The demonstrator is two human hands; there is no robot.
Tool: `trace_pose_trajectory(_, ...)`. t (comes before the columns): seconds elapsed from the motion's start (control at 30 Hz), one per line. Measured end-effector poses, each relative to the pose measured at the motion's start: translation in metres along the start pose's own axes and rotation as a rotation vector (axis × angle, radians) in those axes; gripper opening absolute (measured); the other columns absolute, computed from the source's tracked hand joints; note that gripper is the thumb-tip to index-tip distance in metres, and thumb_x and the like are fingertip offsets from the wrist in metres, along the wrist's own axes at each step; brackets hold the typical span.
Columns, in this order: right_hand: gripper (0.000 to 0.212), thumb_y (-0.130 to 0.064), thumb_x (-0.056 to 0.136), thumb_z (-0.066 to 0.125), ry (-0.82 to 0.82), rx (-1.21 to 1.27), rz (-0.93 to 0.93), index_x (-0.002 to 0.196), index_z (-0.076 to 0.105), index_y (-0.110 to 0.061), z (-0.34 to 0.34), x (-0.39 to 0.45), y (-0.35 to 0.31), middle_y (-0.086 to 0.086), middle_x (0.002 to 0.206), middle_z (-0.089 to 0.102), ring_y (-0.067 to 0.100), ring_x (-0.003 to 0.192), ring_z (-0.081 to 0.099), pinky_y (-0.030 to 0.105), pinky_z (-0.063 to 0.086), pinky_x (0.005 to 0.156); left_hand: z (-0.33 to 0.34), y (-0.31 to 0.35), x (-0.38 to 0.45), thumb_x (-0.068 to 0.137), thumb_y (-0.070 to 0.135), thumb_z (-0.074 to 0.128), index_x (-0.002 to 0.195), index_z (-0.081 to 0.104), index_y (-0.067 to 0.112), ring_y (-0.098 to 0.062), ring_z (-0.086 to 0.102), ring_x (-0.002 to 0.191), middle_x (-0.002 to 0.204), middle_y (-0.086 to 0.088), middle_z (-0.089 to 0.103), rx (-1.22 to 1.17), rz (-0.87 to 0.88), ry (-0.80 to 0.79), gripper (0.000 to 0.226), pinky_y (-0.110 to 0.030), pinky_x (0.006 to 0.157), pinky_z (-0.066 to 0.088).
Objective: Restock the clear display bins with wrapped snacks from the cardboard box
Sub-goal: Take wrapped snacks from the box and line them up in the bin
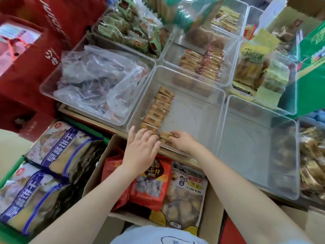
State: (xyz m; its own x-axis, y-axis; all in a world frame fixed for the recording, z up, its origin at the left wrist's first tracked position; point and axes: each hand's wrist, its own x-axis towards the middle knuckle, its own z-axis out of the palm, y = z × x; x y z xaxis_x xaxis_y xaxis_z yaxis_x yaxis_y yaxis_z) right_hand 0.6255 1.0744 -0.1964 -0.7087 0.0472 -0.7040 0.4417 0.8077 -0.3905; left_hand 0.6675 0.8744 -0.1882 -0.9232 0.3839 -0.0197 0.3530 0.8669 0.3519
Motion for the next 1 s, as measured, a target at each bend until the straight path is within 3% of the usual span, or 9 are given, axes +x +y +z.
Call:
trace_pose_trajectory(0.1,0.043,-0.038,0.105,0.044,0.047,-0.062,0.020,0.144,0.052,-0.023,0.004,0.004,-0.001,0.003,0.145,0.055,0.029,0.130,0.053,0.034,0.041,0.107,0.000,0.000,0.000,0.103,0.041,0.030,0.110,0.070,0.024,-0.024,0.052,0.127,0.119,0.004,0.066,0.017,0.001,0.006,0.044,-0.045,0.121,-0.002)
trace_pose_trajectory(0.23,0.036,-0.042,0.104,0.044,0.113,-0.215,0.050,0.129,0.063,-0.024,0.005,0.001,-0.003,0.005,0.130,0.064,0.030,0.121,0.057,0.039,0.049,0.098,-0.001,0.000,0.000,0.103,0.043,0.026,0.112,0.069,0.025,-0.022,0.050,0.128,0.121,0.005,0.064,0.035,-0.010,-0.028,0.047,-0.044,0.121,-0.003)
trace_pose_trajectory(0.3,0.040,-0.044,0.104,0.042,0.090,-0.246,0.042,0.132,0.061,-0.022,0.001,-0.004,-0.003,0.007,0.133,0.062,0.031,0.122,0.056,0.040,0.048,0.100,-0.005,0.002,0.001,0.102,0.045,0.020,0.117,0.067,0.025,-0.021,0.047,0.131,0.126,0.004,0.063,0.036,-0.027,-0.068,0.053,-0.044,0.121,-0.003)
trace_pose_trajectory(0.4,0.046,-0.040,0.105,0.042,0.082,-0.126,-0.029,0.144,0.051,-0.018,-0.009,-0.026,0.004,0.010,0.147,0.052,0.031,0.134,0.047,0.040,0.040,0.111,-0.011,0.009,-0.003,0.097,0.051,0.011,0.134,0.060,0.021,-0.022,0.033,0.145,0.147,-0.002,0.052,0.016,-0.036,-0.113,0.069,-0.044,0.122,-0.003)
trace_pose_trajectory(0.5,0.038,-0.035,0.102,0.046,0.251,0.063,-0.143,0.135,0.060,-0.021,-0.028,-0.077,0.026,0.006,0.136,0.056,0.023,0.121,0.055,0.036,0.043,0.104,-0.016,0.032,-0.020,0.095,0.051,0.020,0.139,0.056,0.010,-0.030,0.030,0.148,0.154,-0.012,0.044,-0.086,0.000,-0.077,0.070,-0.047,0.124,0.011)
trace_pose_trajectory(0.6,0.024,-0.028,0.101,0.050,0.399,0.210,-0.246,0.112,0.071,-0.024,-0.040,-0.157,0.068,-0.004,0.110,0.066,0.014,0.101,0.061,0.030,0.047,0.089,-0.012,0.082,-0.050,0.093,0.043,0.035,0.130,0.062,0.006,-0.035,0.040,0.138,0.144,-0.019,0.051,-0.187,0.109,-0.047,0.059,-0.048,0.118,0.028)
trace_pose_trajectory(0.77,0.017,-0.019,0.097,0.058,0.719,0.420,-0.188,0.094,0.074,-0.023,-0.044,-0.306,0.181,-0.013,0.076,0.068,0.013,0.076,0.066,0.041,0.055,0.078,0.007,0.210,-0.090,0.090,0.047,0.038,0.122,0.066,0.014,-0.028,0.046,0.128,0.134,-0.008,0.055,-0.364,0.296,-0.295,0.054,-0.042,0.107,0.041)
trace_pose_trajectory(0.9,0.016,-0.022,0.095,0.059,1.027,0.446,-0.031,0.094,0.074,-0.023,-0.048,-0.404,0.276,-0.011,0.083,0.071,0.008,0.073,0.064,0.035,0.055,0.070,0.020,0.317,-0.124,0.101,0.032,0.054,0.131,0.061,0.022,-0.016,0.045,0.131,0.143,0.004,0.047,-0.418,0.507,-0.410,0.033,-0.032,0.104,0.041)
trace_pose_trajectory(1.0,0.015,-0.020,0.096,0.059,1.067,0.436,0.105,0.093,0.073,-0.022,-0.039,-0.452,0.341,-0.014,0.087,0.070,0.008,0.080,0.065,0.031,0.055,0.076,0.025,0.382,-0.153,0.102,0.035,0.053,0.138,0.052,0.029,-0.011,0.044,0.131,0.146,0.009,0.040,-0.506,0.610,-0.470,0.037,-0.029,0.100,0.041)
